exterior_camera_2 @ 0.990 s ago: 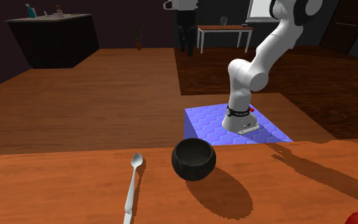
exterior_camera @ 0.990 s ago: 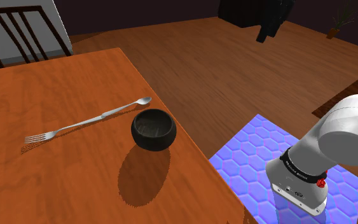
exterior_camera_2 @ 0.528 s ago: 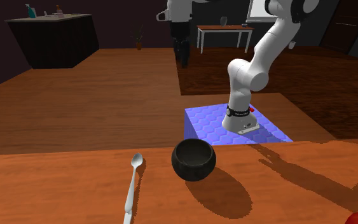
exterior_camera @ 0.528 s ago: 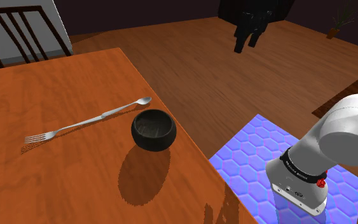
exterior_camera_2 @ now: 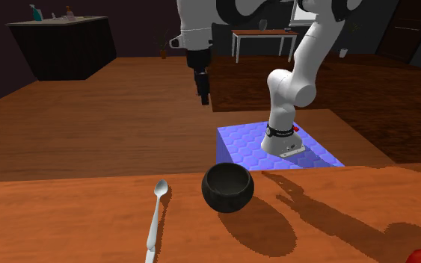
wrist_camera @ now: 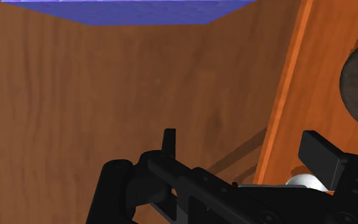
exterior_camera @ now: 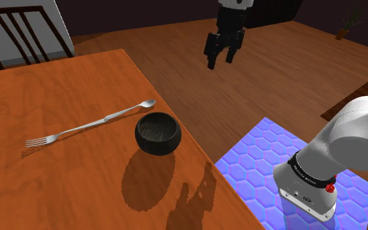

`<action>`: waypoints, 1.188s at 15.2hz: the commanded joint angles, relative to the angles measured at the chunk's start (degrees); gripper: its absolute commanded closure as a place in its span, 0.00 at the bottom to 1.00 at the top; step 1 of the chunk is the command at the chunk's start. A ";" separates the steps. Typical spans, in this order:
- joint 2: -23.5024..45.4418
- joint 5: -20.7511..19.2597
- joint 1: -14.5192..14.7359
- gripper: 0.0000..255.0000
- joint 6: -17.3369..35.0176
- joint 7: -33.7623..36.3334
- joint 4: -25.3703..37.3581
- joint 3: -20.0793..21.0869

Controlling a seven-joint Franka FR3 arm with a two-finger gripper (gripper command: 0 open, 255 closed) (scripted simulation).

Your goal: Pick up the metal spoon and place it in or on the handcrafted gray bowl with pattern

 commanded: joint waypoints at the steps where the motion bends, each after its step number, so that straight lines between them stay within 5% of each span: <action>1: 3.87 0.56 0.44 0.00 2.06 2.75 1.63 1.70; 18: 40.14 -3.93 5.63 0.00 12.24 23.57 25.29 8.78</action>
